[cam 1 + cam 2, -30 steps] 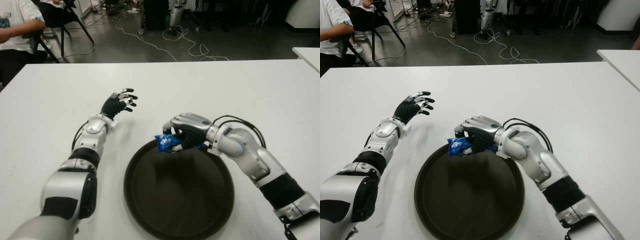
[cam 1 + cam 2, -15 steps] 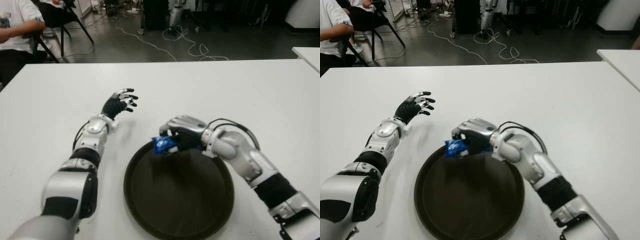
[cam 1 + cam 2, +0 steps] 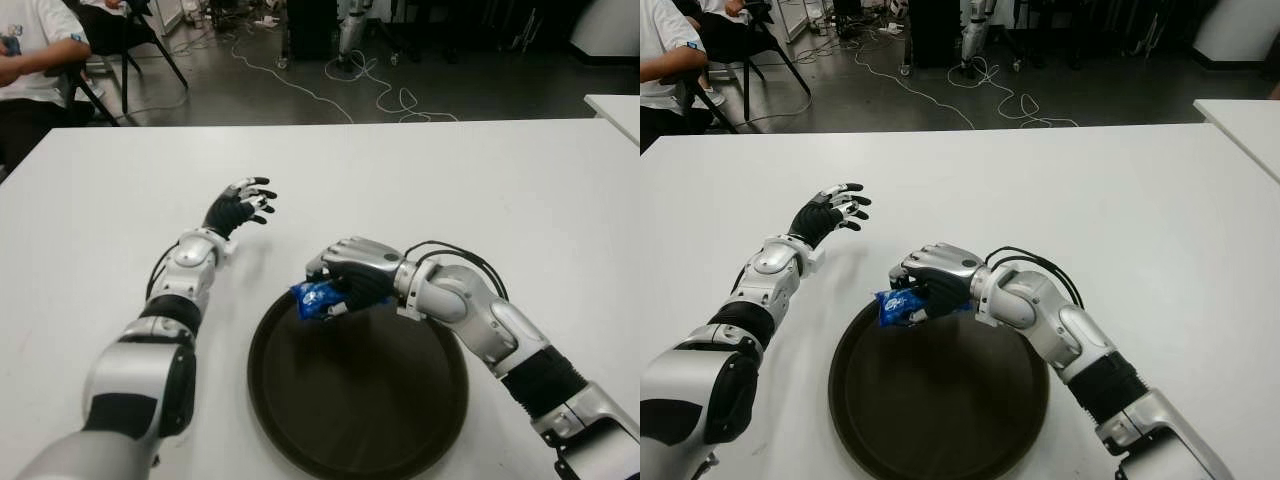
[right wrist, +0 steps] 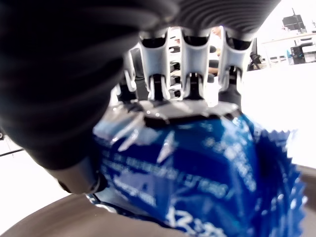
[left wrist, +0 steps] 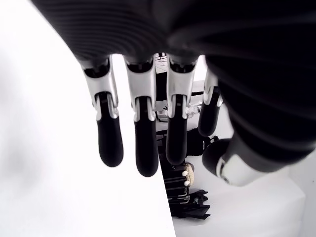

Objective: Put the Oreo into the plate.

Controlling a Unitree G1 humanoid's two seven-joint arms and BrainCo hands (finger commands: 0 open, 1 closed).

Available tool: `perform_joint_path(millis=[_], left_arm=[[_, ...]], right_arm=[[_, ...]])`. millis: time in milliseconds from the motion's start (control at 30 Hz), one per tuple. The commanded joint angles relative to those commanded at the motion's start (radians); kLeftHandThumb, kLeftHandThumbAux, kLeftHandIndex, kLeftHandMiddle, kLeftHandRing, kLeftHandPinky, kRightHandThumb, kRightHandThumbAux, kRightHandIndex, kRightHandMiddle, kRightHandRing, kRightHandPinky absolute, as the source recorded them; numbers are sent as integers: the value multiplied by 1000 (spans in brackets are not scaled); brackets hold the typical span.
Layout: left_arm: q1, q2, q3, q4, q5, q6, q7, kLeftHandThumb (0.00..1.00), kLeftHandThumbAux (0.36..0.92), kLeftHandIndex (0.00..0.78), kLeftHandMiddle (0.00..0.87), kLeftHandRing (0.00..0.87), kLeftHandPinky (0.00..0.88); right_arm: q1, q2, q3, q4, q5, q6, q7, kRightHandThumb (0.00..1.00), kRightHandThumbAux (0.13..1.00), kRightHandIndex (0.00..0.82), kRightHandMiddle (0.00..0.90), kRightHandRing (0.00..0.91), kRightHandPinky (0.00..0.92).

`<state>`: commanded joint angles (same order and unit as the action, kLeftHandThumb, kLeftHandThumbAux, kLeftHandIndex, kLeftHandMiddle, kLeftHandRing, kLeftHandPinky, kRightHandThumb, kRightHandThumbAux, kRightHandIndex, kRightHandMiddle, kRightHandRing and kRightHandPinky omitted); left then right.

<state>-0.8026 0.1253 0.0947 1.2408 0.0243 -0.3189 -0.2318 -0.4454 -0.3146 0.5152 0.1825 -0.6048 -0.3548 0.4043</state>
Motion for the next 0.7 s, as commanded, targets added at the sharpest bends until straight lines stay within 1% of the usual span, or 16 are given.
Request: perform_joint_path(millis=[200, 400, 500, 700], left_arm=[[0, 0, -1, 0, 1, 0, 4, 544, 648, 215, 327, 379, 429], [0, 2, 0, 2, 1, 0, 2, 538, 643, 217, 326, 376, 425], [0, 3, 0, 3, 1, -1, -2, 534, 643, 217, 327, 376, 423], [0, 6, -1, 3, 2, -1, -6, 534, 645, 211, 331, 377, 421]], right_arm=[[4, 0, 14, 4, -14, -2, 4, 685, 735, 428, 730, 738, 737], [5, 0, 29, 19, -24, -25, -14, 683, 735, 430, 747, 749, 745], [10, -13, 27, 0, -15, -38, -4, 682, 736, 429, 745, 747, 740], [5, -15, 36, 5, -29, -53, -4, 680, 739, 426, 732, 743, 744]])
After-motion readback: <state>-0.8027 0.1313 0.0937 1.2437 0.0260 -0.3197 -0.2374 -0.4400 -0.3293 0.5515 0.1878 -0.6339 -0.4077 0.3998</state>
